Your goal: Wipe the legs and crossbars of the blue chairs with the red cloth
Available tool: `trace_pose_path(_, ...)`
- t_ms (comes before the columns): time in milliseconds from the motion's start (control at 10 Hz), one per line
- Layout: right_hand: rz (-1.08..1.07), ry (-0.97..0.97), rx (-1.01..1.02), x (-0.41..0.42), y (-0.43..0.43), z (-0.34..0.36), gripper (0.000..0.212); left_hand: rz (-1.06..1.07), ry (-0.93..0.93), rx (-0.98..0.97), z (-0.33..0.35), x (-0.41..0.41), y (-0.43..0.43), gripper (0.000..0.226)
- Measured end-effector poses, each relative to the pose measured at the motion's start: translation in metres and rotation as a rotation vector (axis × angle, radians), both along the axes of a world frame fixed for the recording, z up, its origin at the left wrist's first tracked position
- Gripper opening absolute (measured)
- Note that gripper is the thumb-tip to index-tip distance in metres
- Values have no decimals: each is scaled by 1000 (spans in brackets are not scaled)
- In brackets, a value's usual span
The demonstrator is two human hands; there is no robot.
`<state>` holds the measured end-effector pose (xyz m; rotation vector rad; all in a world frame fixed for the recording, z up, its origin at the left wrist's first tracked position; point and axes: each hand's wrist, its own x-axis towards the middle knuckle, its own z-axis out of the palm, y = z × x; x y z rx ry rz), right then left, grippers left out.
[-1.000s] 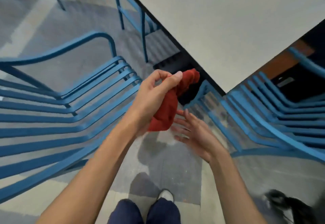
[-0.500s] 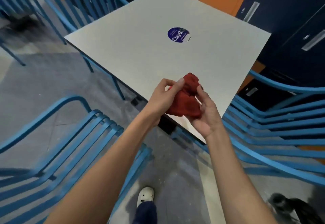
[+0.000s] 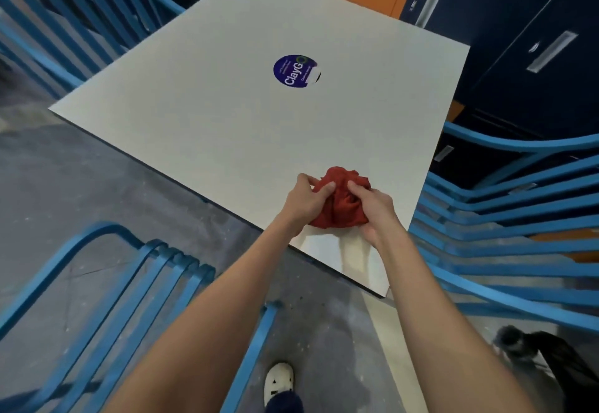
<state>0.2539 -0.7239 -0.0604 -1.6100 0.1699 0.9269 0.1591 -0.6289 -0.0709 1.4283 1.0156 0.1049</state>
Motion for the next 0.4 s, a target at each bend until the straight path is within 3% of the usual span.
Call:
trace_pose_path(100,35,-110,-106,2,0,-7,14,-55,81,127,-2,7,1,35)
trace_pose_path(400,349,-510,-542,21,-19,10,51,-416,414,612,23,15,7,51)
